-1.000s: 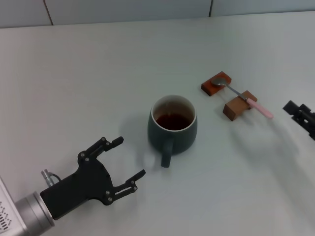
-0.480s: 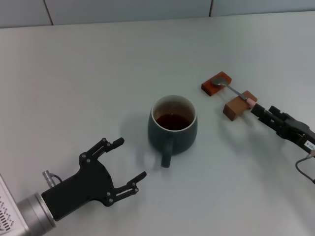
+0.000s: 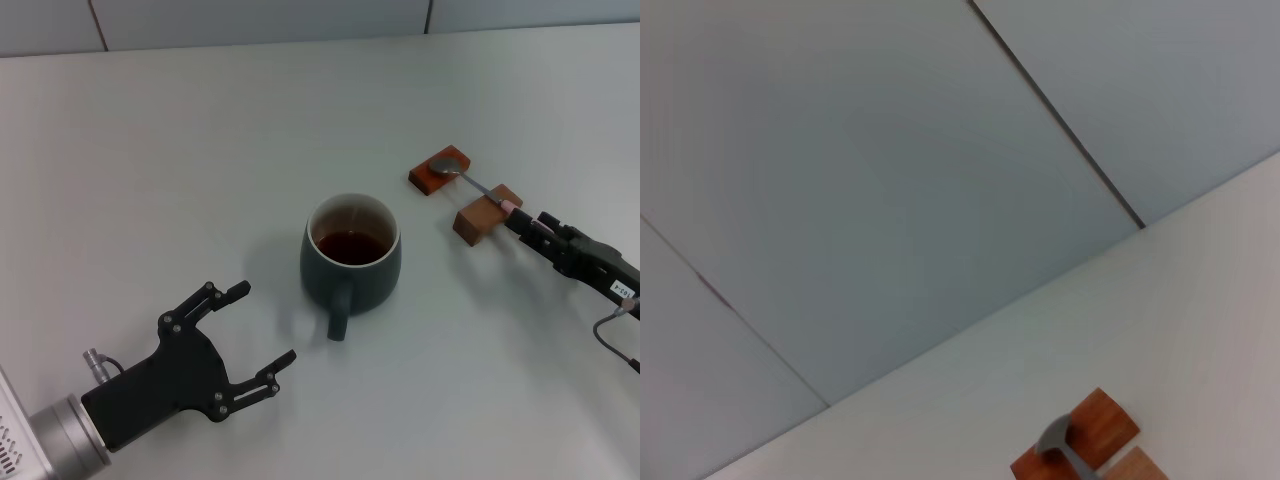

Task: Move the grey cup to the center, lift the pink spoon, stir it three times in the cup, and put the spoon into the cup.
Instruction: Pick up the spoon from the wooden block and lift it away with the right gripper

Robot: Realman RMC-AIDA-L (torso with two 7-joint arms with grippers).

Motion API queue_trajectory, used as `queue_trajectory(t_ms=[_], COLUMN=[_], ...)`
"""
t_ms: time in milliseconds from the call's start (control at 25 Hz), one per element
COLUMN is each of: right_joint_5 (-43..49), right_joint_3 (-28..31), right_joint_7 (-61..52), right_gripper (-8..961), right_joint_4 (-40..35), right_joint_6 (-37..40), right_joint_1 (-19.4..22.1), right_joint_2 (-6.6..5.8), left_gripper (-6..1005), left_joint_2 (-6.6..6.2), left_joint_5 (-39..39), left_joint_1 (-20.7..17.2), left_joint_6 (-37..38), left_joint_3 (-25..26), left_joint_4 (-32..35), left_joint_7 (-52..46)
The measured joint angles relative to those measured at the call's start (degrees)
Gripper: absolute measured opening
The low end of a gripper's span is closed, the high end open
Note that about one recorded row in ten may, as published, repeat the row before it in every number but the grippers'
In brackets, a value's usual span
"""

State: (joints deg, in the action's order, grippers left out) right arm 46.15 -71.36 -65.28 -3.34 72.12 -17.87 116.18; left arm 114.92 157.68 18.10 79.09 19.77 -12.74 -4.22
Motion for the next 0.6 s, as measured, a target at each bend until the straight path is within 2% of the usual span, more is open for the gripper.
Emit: queue_trajectory(t_ms=[160, 360, 560, 600], right_joint_5=[0.0, 0.0, 0.0, 0.0], right_joint_3=[-0.07, -0.09, -0.09, -0.09], right_joint_7=[-0.41, -0.45, -0.48, -0.52], right_gripper=[777, 553, 390, 381], right_joint_4=[0.0, -0.08, -0.16, -0.17], right_joint_6=[-1.07, -1.38, -1.67, -1.81], right_joint_1=[-0.13, -0.22, -0.23, -0.23], right_joint_2=[0.01, 0.01, 0.01, 0.01], left_gripper=[854, 855, 855, 855], left_joint_2=[-0.02, -0.05, -0.05, -0.05], left_joint_5=[-0.01, -0.01, -0.01, 0.0], left_joint_1=[0.03, 0.03, -0.06, -0.07], left_joint_6=[0.01, 0.2, 0.37, 0.4], left_joint_3=[0.0, 0.0, 0.0, 0.0], left_joint_4=[0.0, 0.0, 0.07, 0.07], left_joint_7=[0.0, 0.0, 0.0, 0.0])
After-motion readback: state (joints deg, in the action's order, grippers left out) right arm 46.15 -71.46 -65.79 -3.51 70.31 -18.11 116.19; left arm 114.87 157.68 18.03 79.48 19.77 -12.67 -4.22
